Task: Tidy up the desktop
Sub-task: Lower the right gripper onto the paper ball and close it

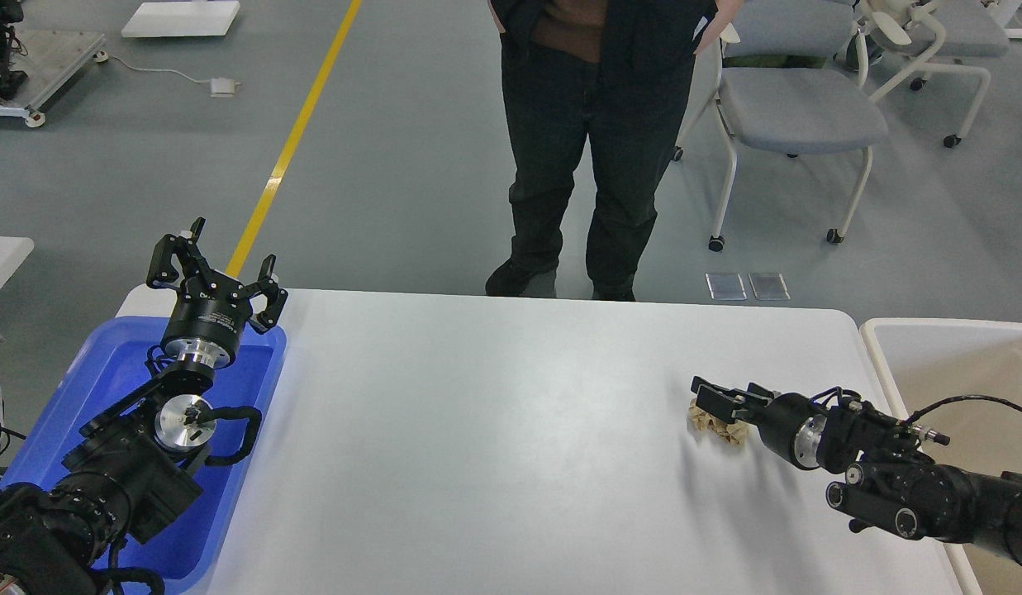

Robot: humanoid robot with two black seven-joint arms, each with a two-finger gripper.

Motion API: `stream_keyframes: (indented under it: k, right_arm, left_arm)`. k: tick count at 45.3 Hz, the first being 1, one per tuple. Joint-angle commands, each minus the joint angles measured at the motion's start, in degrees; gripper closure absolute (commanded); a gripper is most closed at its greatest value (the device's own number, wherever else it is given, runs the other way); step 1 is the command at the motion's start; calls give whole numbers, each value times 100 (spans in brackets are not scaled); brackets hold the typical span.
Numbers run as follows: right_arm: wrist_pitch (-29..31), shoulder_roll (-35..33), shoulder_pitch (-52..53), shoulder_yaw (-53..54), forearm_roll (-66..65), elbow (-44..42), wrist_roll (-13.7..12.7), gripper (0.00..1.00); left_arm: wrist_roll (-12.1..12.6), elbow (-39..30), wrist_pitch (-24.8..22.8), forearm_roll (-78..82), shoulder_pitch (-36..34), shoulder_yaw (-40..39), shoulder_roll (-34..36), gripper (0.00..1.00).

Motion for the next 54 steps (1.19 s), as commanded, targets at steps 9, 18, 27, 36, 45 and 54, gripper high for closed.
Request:
stream_keyframes:
  k: [9, 18, 27, 36, 45, 54]
  right_arm:
    - [-270, 680, -217, 25, -41, -1152, 6, 0]
    - [-279, 961, -357, -63, -41, -1697, 164, 0]
    - [-270, 1085, -480, -72, -23, -1865, 279, 0]
    - [-270, 1085, -533, -72, -23, -1856, 410, 0]
    - [-270, 1076, -604, 42, -23, -1847, 665, 0]
    - [-270, 1076, -648, 51, 12, -1847, 858, 1]
  left_arm:
    - [0, 0, -5, 0, 0, 0, 0, 0]
    - [0, 0, 4, 0, 0, 0, 0, 0]
    - [0, 0, -5, 0, 0, 0, 0, 0]
    - [0, 0, -5, 0, 0, 0, 0, 0]
    - [0, 0, -5, 0, 0, 0, 0, 0]
    - [0, 0, 4, 0, 0, 0, 0, 0]
